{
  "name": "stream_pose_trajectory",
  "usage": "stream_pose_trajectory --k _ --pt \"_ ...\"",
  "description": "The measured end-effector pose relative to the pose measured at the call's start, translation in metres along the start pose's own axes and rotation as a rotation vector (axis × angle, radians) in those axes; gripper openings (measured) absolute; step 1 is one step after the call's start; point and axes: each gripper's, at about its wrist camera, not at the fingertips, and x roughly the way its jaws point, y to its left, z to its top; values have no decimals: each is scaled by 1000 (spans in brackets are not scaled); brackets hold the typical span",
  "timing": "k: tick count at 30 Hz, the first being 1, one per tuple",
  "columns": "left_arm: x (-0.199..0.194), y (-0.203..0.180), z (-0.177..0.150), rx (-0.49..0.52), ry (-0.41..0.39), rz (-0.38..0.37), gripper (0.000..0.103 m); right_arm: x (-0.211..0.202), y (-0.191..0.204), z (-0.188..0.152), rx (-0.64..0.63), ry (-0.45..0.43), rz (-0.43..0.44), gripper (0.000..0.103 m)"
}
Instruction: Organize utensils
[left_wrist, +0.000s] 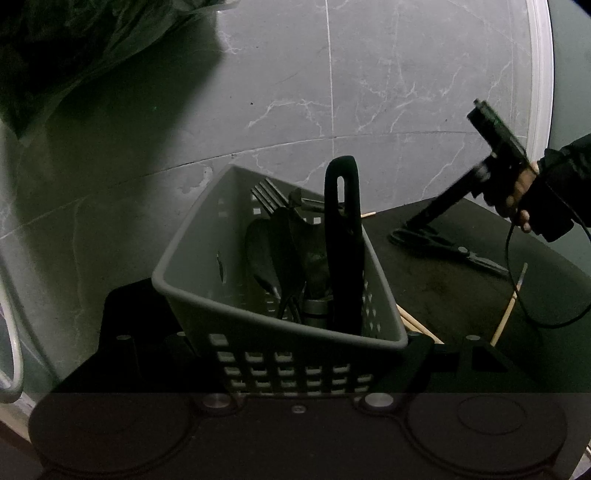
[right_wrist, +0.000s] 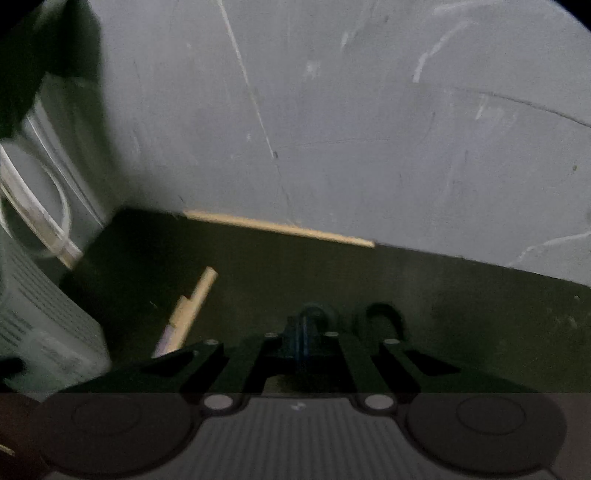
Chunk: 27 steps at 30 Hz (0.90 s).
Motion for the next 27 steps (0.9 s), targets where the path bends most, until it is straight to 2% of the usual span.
stream_pose_trajectory --k 3,5,11,13,17,19,20,21,22,27 --pt "1 0 1 -3 2 3 78 4 5 -3 -34 20 2 19" --pt "1 0 1 -5 4 2 78 6 9 -3 -67 27 5 30" --pt "2 -1 1 -6 6 2 78 17 34 4 -239 62 -28 39" --pt "2 -1 1 -4 7 3 78 23 42 3 -286 97 -25 40" --pt "2 -1 1 -9 8 5 78 26 44 2 -268 110 15 41" --pt "2 -1 1 -8 8 6 78 26 42 2 -262 105 23 35" --pt "2 -1 1 -9 8 6 78 26 42 2 -265 101 26 20" --pt "2 -1 1 -9 8 5 78 26 41 2 -266 99 28 10" --pt "2 -1 1 -9 7 5 78 26 41 1 -266 97 35 6" --pt "3 -1 1 -11 13 4 78 26 45 2 -294 93 31 5"
